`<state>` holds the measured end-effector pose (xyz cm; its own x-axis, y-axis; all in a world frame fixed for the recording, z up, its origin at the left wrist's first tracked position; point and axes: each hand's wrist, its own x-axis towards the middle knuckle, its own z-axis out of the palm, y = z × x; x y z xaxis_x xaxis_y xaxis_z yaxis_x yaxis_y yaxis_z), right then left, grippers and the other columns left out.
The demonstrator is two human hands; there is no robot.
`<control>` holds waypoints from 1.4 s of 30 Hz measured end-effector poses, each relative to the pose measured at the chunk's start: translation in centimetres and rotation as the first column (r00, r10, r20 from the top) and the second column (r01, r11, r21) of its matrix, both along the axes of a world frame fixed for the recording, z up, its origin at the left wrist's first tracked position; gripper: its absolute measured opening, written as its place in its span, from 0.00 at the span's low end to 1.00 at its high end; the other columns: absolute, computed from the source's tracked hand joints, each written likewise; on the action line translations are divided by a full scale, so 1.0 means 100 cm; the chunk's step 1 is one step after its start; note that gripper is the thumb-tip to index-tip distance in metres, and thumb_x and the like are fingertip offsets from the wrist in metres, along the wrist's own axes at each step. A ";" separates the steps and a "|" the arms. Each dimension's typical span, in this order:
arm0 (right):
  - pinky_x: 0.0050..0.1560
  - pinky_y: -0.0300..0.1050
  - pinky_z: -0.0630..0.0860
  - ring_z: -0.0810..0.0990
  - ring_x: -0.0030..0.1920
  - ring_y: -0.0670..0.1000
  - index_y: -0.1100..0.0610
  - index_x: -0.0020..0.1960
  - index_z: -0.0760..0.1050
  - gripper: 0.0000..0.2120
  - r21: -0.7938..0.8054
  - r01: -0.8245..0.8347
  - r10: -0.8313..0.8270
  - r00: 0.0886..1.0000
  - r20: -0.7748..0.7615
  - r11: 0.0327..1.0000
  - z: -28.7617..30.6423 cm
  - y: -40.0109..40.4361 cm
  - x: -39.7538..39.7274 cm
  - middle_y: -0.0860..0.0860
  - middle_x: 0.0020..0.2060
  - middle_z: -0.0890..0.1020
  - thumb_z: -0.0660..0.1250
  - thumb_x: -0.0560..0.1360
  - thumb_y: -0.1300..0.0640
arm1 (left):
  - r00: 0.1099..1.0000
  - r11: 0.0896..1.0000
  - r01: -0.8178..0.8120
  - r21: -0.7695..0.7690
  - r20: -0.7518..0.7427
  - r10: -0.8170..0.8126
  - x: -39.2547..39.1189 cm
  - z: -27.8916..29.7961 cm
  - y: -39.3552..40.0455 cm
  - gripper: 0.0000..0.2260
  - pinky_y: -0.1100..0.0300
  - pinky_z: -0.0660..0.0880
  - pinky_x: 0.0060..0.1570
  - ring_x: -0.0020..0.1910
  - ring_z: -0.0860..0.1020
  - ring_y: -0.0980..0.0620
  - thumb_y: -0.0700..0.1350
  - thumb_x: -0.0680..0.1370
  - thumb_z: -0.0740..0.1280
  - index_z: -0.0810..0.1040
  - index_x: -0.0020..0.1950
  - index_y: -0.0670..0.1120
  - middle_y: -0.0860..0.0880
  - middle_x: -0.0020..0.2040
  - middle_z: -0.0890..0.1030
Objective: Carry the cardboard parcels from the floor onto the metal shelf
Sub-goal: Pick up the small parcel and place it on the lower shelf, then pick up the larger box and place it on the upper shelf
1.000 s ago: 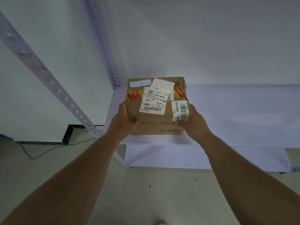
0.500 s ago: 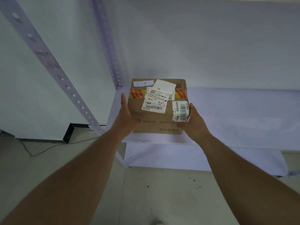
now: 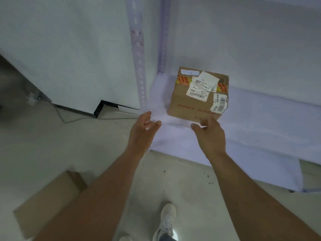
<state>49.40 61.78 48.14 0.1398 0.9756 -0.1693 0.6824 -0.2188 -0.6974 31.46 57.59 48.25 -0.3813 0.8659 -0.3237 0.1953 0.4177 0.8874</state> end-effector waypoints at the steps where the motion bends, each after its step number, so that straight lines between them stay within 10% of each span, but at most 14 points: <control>1: 0.55 0.48 0.73 0.77 0.53 0.52 0.55 0.56 0.75 0.15 -0.038 -0.021 0.018 0.998 -0.067 0.999 0.003 -0.011 -0.014 0.50 0.56 0.79 0.66 0.73 0.49 | 0.998 0.998 -0.058 -0.002 0.032 0.058 -0.007 0.003 -0.017 0.21 0.68 0.69 0.54 0.65 0.77 0.49 0.44 0.77 0.68 0.73 0.70 0.43 0.49 0.63 0.79; 6: 0.52 0.54 0.76 0.82 0.48 0.56 0.53 0.39 0.75 0.07 -0.147 -0.236 0.188 0.941 -0.282 0.961 0.006 -0.059 -0.095 0.44 0.39 0.80 0.66 0.74 0.51 | 0.939 0.951 -0.308 -0.042 0.149 0.311 -0.060 0.006 -0.100 0.20 0.46 0.74 0.65 0.59 0.79 0.48 0.46 0.78 0.67 0.73 0.70 0.45 0.44 0.65 0.79; 16: 0.48 0.55 0.77 0.82 0.44 0.57 0.51 0.35 0.74 0.08 -0.166 -0.609 0.540 0.776 -0.326 0.776 -0.010 -0.162 -0.274 0.49 0.34 0.80 0.66 0.72 0.50 | 0.680 0.714 -0.691 -0.117 0.229 0.696 -0.179 0.003 -0.253 0.20 0.57 0.72 0.58 0.55 0.76 0.52 0.44 0.79 0.66 0.71 0.71 0.43 0.44 0.63 0.78; 27: 0.47 0.57 0.78 0.82 0.44 0.60 0.51 0.33 0.74 0.10 -0.207 -0.696 0.645 0.717 -0.265 0.688 -0.032 -0.280 -0.391 0.51 0.36 0.81 0.66 0.71 0.48 | 0.573 0.612 -0.778 -0.145 0.236 0.785 -0.277 -0.010 -0.374 0.19 0.50 0.73 0.65 0.64 0.77 0.46 0.47 0.79 0.67 0.73 0.69 0.46 0.44 0.64 0.78; 35: 0.46 0.61 0.77 0.81 0.43 0.65 0.68 0.41 0.76 0.31 -0.191 -0.710 0.663 0.702 -0.260 0.678 -0.051 -0.298 -0.448 0.63 0.40 0.83 0.59 0.67 0.37 | 0.504 0.547 -0.819 -0.174 0.237 0.831 -0.323 -0.032 -0.394 0.19 0.48 0.73 0.66 0.64 0.77 0.46 0.47 0.79 0.66 0.73 0.69 0.45 0.43 0.65 0.78; 42: 0.49 0.57 0.77 0.82 0.42 0.61 0.63 0.39 0.77 0.24 -0.245 -0.736 0.703 0.676 -0.222 0.631 -0.098 -0.271 -0.505 0.58 0.39 0.83 0.61 0.74 0.41 | 0.485 0.521 -0.823 -0.226 0.199 0.852 -0.371 -0.067 -0.364 0.20 0.48 0.73 0.66 0.64 0.77 0.47 0.48 0.79 0.66 0.73 0.70 0.46 0.45 0.65 0.78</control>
